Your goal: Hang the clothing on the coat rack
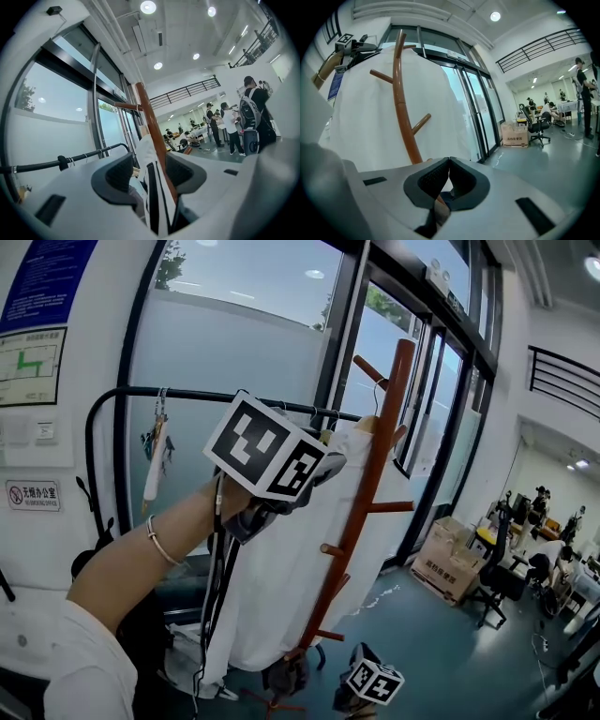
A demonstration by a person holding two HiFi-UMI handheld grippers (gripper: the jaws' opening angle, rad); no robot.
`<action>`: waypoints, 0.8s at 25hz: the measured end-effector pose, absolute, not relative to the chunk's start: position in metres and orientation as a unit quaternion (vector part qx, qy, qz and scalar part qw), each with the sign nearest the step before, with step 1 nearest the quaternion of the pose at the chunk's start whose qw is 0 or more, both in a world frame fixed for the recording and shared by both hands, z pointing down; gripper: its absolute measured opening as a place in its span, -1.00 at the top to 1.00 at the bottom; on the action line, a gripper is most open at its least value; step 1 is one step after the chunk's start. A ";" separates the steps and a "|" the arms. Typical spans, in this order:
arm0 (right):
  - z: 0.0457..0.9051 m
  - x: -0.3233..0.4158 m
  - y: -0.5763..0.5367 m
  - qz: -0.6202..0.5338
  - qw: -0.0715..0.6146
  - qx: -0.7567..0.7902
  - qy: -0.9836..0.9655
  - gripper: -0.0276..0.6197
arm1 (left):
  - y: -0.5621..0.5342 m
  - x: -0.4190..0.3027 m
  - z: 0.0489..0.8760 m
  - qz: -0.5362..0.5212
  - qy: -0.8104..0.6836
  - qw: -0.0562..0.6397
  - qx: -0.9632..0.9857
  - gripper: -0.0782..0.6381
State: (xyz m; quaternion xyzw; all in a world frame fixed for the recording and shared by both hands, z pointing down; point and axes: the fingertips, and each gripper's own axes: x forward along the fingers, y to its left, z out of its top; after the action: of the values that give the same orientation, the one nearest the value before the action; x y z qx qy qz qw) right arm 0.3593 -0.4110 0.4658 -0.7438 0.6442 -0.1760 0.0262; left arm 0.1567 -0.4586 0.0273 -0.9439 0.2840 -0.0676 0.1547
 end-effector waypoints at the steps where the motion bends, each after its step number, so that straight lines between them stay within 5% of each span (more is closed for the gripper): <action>1: 0.464 0.354 -0.411 -0.175 0.026 -0.742 0.647 0.84 | -0.455 0.150 0.028 -0.061 0.285 0.152 -0.945 0.18; 20: 0.424 0.282 -0.385 -0.128 -0.011 -0.730 0.672 0.84 | -0.376 0.062 0.098 0.031 0.255 0.063 -0.964 0.27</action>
State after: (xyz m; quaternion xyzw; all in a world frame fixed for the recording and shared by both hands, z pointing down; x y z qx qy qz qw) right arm 0.2825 -0.3855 0.4240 -0.7295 0.6718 -0.1280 -0.0108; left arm 0.0623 -0.3765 0.0983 -0.9643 0.2552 0.0307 0.0634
